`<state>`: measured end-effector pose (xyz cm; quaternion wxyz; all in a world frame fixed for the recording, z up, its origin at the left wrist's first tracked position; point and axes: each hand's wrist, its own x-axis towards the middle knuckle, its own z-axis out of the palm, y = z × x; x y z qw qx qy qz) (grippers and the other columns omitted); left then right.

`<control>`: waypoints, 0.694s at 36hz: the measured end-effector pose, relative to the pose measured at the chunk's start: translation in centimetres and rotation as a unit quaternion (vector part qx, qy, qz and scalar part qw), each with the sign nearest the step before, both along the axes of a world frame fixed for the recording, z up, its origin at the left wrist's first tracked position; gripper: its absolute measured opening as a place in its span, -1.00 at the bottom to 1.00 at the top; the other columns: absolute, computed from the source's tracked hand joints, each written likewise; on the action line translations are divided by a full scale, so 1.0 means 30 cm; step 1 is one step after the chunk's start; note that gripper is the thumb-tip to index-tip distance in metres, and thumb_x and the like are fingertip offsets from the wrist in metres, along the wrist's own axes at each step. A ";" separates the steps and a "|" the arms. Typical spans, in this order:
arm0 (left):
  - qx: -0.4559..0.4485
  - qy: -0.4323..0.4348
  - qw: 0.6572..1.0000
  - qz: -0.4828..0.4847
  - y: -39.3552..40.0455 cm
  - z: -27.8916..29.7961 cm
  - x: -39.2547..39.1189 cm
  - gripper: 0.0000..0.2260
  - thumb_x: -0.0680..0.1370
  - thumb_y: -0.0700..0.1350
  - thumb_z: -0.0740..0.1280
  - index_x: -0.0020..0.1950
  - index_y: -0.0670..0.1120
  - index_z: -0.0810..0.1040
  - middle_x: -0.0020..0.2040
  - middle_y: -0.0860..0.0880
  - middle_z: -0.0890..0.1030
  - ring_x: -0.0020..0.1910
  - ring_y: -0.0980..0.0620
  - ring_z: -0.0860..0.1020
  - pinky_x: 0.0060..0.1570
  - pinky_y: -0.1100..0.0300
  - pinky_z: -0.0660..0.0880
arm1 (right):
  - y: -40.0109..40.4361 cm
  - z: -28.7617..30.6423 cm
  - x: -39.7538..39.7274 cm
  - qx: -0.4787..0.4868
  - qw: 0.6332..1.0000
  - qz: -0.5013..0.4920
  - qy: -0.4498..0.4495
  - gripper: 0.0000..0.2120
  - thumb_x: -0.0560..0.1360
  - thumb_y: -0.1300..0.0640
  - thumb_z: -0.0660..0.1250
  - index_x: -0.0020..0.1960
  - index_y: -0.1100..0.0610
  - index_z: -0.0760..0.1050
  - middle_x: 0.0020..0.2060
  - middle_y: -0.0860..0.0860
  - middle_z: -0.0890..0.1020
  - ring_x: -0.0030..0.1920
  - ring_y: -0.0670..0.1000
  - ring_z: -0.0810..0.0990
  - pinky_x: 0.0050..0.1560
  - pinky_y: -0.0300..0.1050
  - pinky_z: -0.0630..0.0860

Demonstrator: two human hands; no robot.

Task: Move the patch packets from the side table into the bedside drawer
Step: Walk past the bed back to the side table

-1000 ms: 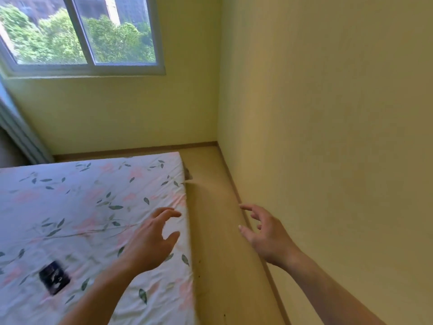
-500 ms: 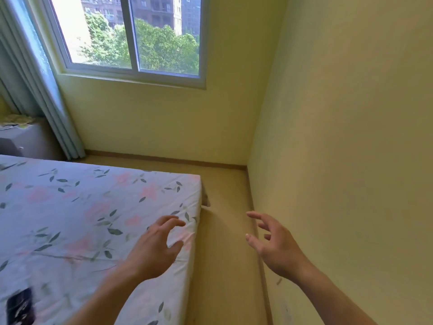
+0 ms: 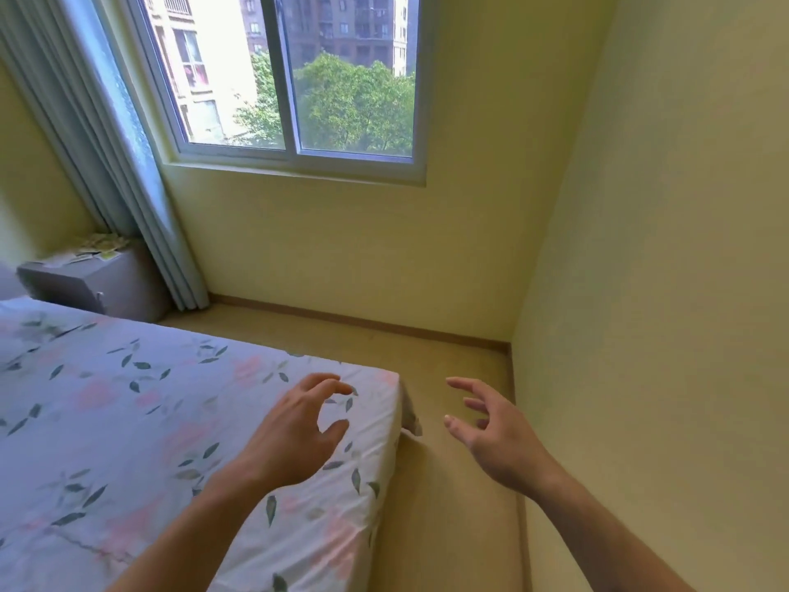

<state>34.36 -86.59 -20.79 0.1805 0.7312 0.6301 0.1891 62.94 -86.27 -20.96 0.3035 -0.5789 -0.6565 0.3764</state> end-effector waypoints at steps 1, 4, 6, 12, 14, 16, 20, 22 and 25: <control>0.000 0.000 1.000 0.011 0.056 0.000 0.015 -0.66 0.57 0.04 0.37 0.34 0.19 0.47 0.39 0.28 0.36 0.29 0.18 0.44 0.27 0.28 0.37 | 0.072 -0.002 0.020 0.002 1.000 0.010 0.001 -0.51 0.52 -0.05 0.42 0.40 -0.23 0.38 0.30 -0.27 0.46 0.31 -0.19 0.43 0.35 -0.04 0.47; -0.011 -0.001 0.999 0.047 0.211 0.002 0.047 -0.67 0.57 0.04 0.37 0.33 0.20 0.47 0.39 0.28 0.35 0.28 0.18 0.44 0.25 0.27 0.41 | 0.287 0.004 0.083 -0.005 0.999 0.033 0.007 -0.52 0.52 -0.04 0.42 0.39 -0.23 0.39 0.30 -0.26 0.47 0.33 -0.18 0.43 0.33 -0.08 0.47; -0.011 0.000 0.997 0.072 0.293 0.005 0.056 -0.67 0.57 0.04 0.38 0.32 0.21 0.47 0.39 0.28 0.35 0.29 0.21 0.42 0.28 0.28 0.37 | 0.429 0.014 0.117 -0.004 0.999 0.054 0.003 -0.53 0.51 -0.05 0.42 0.38 -0.24 0.39 0.30 -0.27 0.47 0.33 -0.19 0.43 0.32 -0.11 0.46; -0.019 -0.001 0.984 0.178 0.481 0.024 0.037 -0.65 0.56 0.04 0.41 0.33 0.19 0.47 0.41 0.24 0.37 0.31 0.16 0.44 0.26 0.26 0.38 | 0.848 0.074 0.106 -0.003 0.992 0.125 -0.002 -0.56 0.54 -0.02 0.41 0.37 -0.25 0.40 0.30 -0.25 0.47 0.28 -0.21 0.43 0.29 -0.15 0.45; -0.021 -0.007 0.978 0.208 0.537 0.018 0.026 -0.66 0.57 0.03 0.40 0.33 0.18 0.47 0.39 0.25 0.37 0.29 0.19 0.43 0.29 0.21 0.38 | 0.967 0.083 0.076 -0.008 0.988 0.156 0.004 -0.55 0.54 -0.01 0.41 0.37 -0.26 0.39 0.30 -0.26 0.47 0.30 -0.22 0.42 0.33 -0.11 0.44; -0.025 -0.012 0.972 0.235 0.612 0.004 0.015 -0.67 0.57 0.03 0.39 0.32 0.19 0.47 0.39 0.24 0.38 0.32 0.16 0.43 0.32 0.18 0.38 | 1.091 0.084 0.047 -0.010 0.983 0.184 0.004 -0.54 0.54 0.00 0.42 0.38 -0.25 0.39 0.32 -0.26 0.46 0.33 -0.21 0.41 0.36 -0.10 0.42; -0.036 -0.015 0.963 0.267 0.806 -0.048 -0.023 -0.68 0.57 0.04 0.38 0.31 0.22 0.46 0.38 0.25 0.37 0.35 0.14 0.44 0.34 0.17 0.38 | 1.351 0.073 -0.016 -0.003 0.974 0.225 -0.010 -0.51 0.54 0.01 0.42 0.41 -0.21 0.37 0.35 -0.28 0.43 0.36 -0.20 0.39 0.38 -0.10 0.41; -0.039 -0.017 0.961 0.275 0.928 -0.063 -0.039 -0.67 0.57 0.04 0.38 0.32 0.21 0.46 0.40 0.24 0.36 0.35 0.14 0.43 0.35 0.15 0.38 | 1.484 0.069 -0.038 0.003 0.972 0.234 -0.013 -0.50 0.54 0.01 0.41 0.43 -0.19 0.36 0.37 -0.28 0.42 0.37 -0.19 0.39 0.40 -0.06 0.41; -0.039 -0.023 0.957 0.285 1.127 -0.071 -0.074 -0.67 0.57 0.03 0.38 0.33 0.17 0.47 0.40 0.22 0.38 0.35 0.15 0.42 0.34 0.18 0.37 | 1.685 0.071 -0.061 -0.004 0.972 0.235 -0.014 -0.51 0.54 0.00 0.41 0.42 -0.19 0.37 0.37 -0.27 0.44 0.37 -0.18 0.40 0.41 -0.02 0.41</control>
